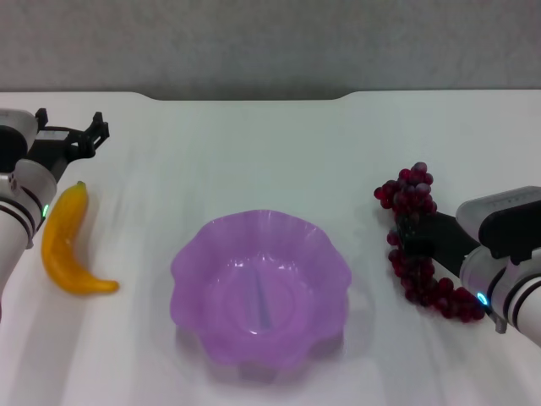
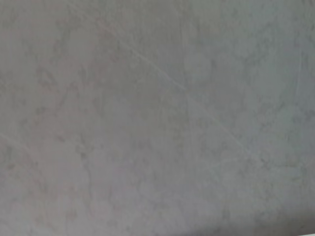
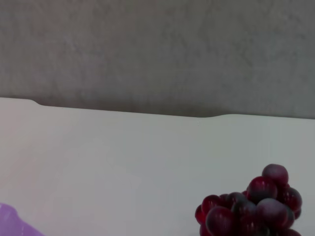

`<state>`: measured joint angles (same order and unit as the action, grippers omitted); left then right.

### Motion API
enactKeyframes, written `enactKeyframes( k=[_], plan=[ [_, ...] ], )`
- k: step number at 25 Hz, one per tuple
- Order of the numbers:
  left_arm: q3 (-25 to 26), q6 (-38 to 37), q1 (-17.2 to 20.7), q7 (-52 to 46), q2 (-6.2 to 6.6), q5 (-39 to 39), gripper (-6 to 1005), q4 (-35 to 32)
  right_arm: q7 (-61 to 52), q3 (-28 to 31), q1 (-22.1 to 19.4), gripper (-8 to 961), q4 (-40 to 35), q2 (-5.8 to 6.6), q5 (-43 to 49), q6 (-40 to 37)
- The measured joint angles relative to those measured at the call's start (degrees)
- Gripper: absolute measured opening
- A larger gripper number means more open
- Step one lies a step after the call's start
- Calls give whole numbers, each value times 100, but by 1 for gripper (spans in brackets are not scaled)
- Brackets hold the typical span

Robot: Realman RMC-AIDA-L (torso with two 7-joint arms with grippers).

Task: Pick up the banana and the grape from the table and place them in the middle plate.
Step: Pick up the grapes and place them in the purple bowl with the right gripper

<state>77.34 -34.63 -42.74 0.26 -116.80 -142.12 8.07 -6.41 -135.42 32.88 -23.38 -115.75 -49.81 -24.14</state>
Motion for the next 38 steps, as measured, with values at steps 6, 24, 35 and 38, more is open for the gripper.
enactKeyframes(
  k=[6,24,35,38],
  plan=[
    [0,0,-11,0,0,0,896,1,6,-126,-35,209,14,0,14,-305],
    [0,0,78,0,13,0,895,-35,-13,-662,-284,201,-2,19,345,-2331],
    [0,0,317,45,47,0,896,-42,400,-341,-325,196,-942,70,598,-2026],
    [0,0,353,50,54,0,896,-43,806,-147,-452,197,-1343,106,615,-1885]
  ],
)
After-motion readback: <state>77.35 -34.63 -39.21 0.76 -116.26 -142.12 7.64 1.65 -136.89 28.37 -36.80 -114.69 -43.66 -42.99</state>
